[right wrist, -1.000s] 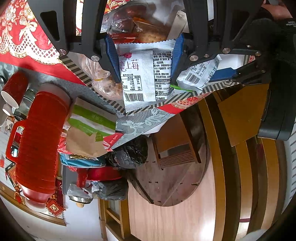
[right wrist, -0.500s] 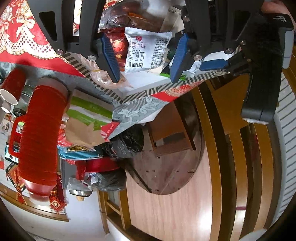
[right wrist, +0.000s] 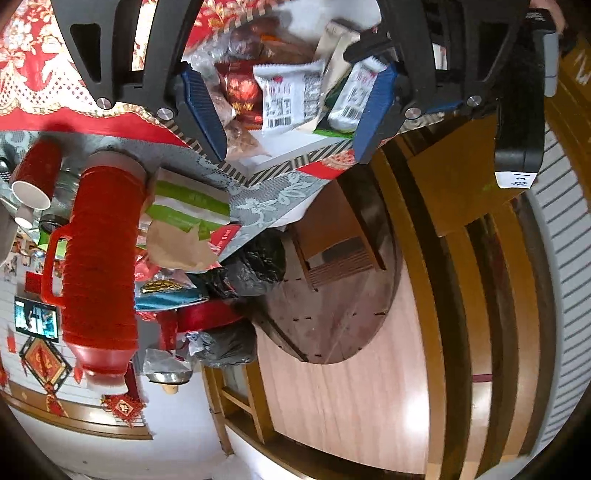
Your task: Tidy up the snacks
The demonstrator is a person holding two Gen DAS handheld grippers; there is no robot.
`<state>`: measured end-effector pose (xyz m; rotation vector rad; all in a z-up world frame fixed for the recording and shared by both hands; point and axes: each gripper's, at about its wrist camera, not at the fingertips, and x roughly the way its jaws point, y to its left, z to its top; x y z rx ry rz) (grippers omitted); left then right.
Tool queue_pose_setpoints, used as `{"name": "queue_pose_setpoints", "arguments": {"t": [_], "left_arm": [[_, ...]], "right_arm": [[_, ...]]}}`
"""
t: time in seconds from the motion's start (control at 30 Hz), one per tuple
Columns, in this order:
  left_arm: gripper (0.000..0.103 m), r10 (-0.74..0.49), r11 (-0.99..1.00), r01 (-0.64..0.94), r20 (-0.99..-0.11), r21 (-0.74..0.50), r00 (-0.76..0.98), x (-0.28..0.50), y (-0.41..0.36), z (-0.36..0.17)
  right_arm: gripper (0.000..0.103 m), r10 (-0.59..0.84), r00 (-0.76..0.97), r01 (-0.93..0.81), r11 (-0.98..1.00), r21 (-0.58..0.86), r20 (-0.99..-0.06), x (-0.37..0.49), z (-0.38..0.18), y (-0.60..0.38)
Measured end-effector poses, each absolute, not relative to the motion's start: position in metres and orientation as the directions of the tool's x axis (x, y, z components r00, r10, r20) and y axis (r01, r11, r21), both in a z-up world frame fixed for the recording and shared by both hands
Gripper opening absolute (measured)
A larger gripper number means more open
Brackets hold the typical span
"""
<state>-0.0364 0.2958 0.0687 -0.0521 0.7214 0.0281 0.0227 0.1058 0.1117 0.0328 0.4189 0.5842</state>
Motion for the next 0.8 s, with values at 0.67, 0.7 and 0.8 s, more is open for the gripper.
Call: {"name": "queue_pose_setpoints", "arguments": {"t": [0.67,0.7,0.8], "left_arm": [[0.102,-0.035,0.999,0.017,-0.674,-0.033,0.738,-0.076,0.250,0.061],[0.102,-0.033,0.999,0.012,-0.674,-0.036,0.738,-0.077,0.251,0.061],[0.102,-0.026,0.999,0.001,-0.675,-0.037,0.737,-0.077,0.255,0.061]], "right_arm": [[0.074,0.492,0.739,-0.551,0.834,0.007,-0.459,-0.036,0.093,0.069],[0.074,0.492,0.739,-0.552,0.834,0.004,-0.460,-0.037,0.093,0.071],[0.074,0.488,0.739,-0.557,0.830,-0.014,-0.464,-0.037,0.092,0.076]]}}
